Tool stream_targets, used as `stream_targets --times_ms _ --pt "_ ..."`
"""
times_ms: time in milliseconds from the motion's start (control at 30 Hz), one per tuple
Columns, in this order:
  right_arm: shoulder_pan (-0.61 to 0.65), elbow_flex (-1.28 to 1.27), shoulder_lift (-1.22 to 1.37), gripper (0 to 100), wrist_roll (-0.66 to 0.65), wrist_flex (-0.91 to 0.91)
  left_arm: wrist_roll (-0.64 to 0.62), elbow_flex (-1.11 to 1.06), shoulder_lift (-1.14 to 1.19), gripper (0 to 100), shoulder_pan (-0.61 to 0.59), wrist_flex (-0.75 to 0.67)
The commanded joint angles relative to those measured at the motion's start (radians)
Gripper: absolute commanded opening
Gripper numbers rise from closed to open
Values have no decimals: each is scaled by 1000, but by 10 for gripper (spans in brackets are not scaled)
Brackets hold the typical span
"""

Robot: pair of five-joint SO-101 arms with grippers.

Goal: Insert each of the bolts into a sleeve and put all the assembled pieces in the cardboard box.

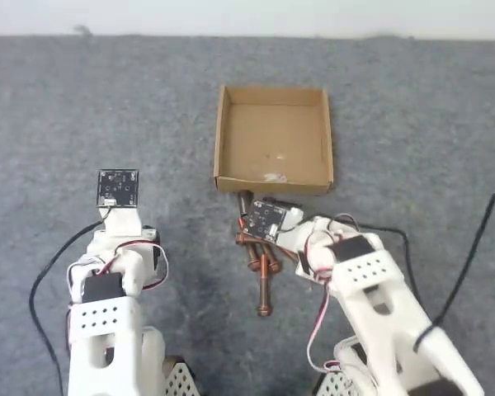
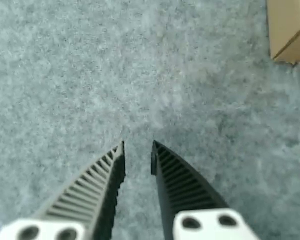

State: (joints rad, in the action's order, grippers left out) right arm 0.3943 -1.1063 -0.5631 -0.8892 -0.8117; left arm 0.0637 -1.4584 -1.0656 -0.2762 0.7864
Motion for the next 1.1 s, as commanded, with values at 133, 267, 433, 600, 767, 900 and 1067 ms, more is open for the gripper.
stream_targets --times_ms 133,267,433,600,767,900,1067 --pt "-2 130 234 205 -43 107 8 51 -21 220 2 -3" --pt "-44 173 332 205 -44 124 8 51 -21 200 3 -5" --pt "-59 227 383 201 -40 73 8 51 -21 202 3 -5" --pt "-59 227 384 8 9 71 8 51 -21 202 3 -5" --pt "-68 227 383 2 115 70 3 51 -21 202 3 -5" --pt "-159 233 358 6 296 68 -15 51 -21 203 3 -5" --pt "-348 229 242 6 597 41 -18 51 -21 203 3 -5"
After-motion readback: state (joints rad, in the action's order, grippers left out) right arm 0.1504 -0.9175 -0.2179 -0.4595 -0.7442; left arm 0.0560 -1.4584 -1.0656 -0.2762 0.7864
